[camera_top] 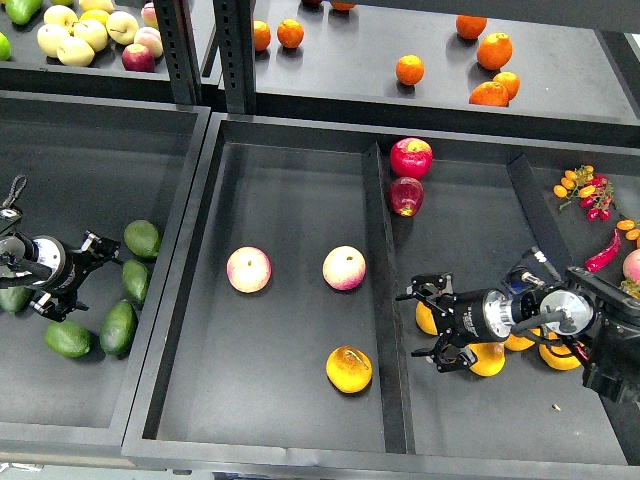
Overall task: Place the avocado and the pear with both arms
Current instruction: 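Move the right gripper over the yellow-orange pear in the middle bin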
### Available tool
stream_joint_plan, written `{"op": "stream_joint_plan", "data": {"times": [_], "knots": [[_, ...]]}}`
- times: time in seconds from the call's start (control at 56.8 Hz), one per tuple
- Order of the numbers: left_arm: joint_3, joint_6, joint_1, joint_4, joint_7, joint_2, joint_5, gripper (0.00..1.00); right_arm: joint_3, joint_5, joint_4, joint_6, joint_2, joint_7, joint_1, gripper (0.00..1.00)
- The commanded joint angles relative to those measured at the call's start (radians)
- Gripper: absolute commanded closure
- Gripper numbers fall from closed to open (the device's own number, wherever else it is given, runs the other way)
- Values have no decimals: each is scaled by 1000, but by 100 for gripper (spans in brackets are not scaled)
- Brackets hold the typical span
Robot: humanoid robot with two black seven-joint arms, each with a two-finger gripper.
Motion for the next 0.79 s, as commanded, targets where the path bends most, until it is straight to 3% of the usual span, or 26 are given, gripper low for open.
{"op": "stream_joint_plan", "data": {"times": [0.0,0.774], "knots": [[2,0,-1,0,0,0,0,1,-9,1,-1,0,25,0,-1,1],[-6,0,-1,0,0,0,-5,1,-119,64,-29,0,155,0,-29,1]]}}
